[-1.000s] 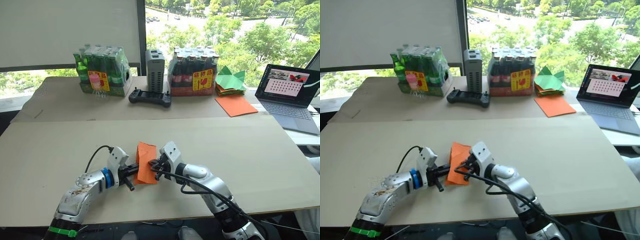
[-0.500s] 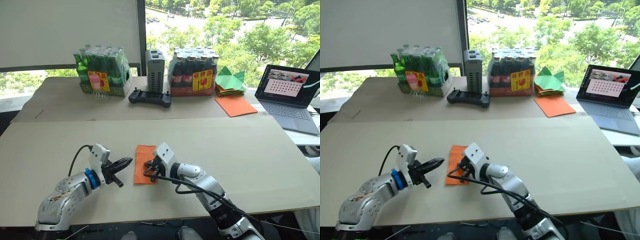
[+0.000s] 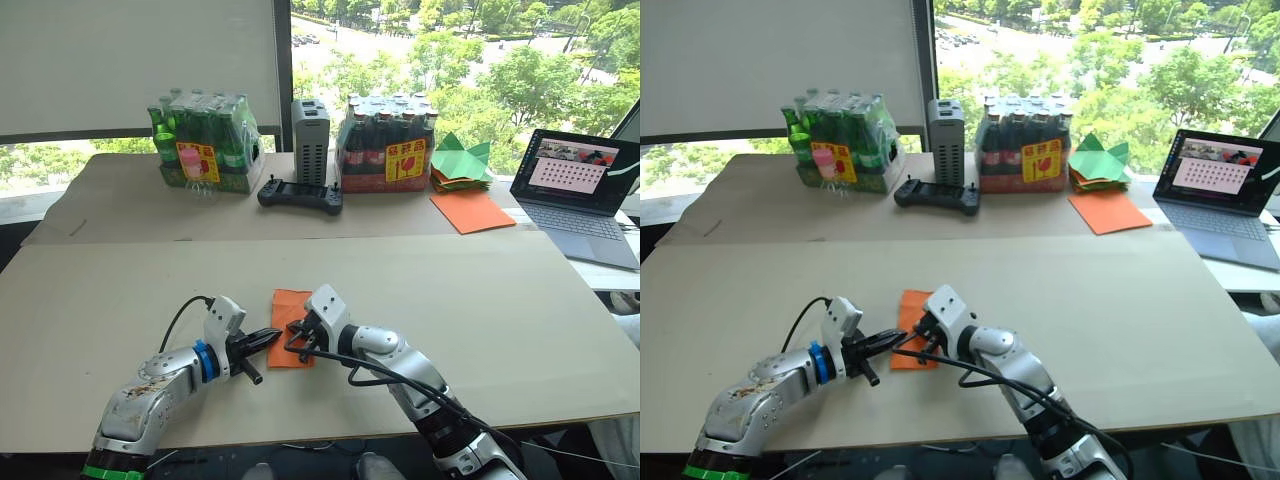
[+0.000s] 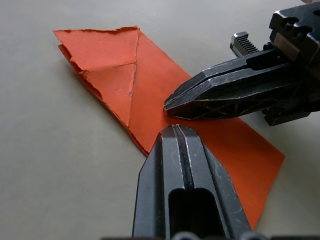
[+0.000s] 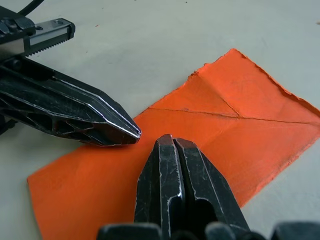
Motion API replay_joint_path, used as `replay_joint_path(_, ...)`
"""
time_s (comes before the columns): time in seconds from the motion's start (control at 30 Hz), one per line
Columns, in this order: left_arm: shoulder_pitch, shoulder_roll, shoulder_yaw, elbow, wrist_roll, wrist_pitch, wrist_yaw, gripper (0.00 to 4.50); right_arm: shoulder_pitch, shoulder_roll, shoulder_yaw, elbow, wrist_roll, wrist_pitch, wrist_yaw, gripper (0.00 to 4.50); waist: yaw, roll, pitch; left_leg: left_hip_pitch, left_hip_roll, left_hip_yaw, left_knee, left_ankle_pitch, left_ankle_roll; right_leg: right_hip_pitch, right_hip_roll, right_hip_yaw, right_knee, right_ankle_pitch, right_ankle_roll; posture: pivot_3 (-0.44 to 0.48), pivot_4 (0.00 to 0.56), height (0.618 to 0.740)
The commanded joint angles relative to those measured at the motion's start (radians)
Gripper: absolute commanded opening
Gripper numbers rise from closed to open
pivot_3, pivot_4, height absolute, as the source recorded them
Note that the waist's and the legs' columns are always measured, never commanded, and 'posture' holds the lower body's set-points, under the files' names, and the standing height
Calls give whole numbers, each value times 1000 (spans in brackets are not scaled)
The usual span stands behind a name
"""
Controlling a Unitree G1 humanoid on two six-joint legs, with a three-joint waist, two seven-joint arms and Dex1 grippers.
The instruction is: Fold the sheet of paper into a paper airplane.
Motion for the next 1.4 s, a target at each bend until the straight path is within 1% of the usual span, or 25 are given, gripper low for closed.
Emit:
replay_joint_path(0.03,-20,1,-20,63,44,-44,-14,0,27,-16,-23,-36,-8,20,-13,29,1,0,0,0,0,0,0,0,0,0,0,0,0,0,0,0,150,740)
replay_joint_path(0.17,-23,-13,-51,100,67,-65,-27,0,51,-37,-34,-103,4,38,-10,29,4,2,-2,1,-1,0,0,0,0,1,0,0,0,0,0,0,150,740)
replay_joint_path(0.33,-20,-18,-61,110,78,-75,-33,0,66,-70,-62,-224,53,102,28,29,4,4,-3,2,-1,0,0,0,0,2,-1,0,0,0,0,0,150,740)
replay_joint_path(0.43,-18,-20,-61,106,80,-72,-35,0,72,-92,-52,-233,53,112,43,29,4,5,-3,2,-1,0,0,0,0,3,0,0,0,0,0,0,150,740)
replay_joint_path(0.7,-13,-19,-56,86,81,-61,-31,0,89,-98,-12,-117,13,58,42,29,3,5,-4,4,-1,0,0,0,0,4,0,0,0,0,0,0,150,740)
replay_joint_path(0.9,1,-12,-46,60,75,-52,-25,0,79,-81,-28,-16,-22,4,9,29,2,5,-4,7,-1,0,0,0,0,8,0,0,-1,0,1,0,150,740)
replay_joint_path(1.03,15,-9,-40,34,72,-41,-18,0,54,-61,-56,50,-30,-27,-23,29,0,5,-4,16,-1,0,-2,0,0,17,0,0,-3,-1,1,0,150,740)
replay_joint_path(1.23,21,-8,-28,20,70,-32,-11,0,18,-59,-79,118,-31,-61,-30,29,0,5,-4,16,-1,0,-2,0,0,17,0,0,-3,-1,1,0,150,740)
replay_joint_path(1.4,17,-6,-26,19,72,-31,-13,0,-22,-31,-87,162,-32,-80,-47,29,0,5,-4,16,-1,0,-2,0,0,17,0,0,-3,-1,1,0,150,740)
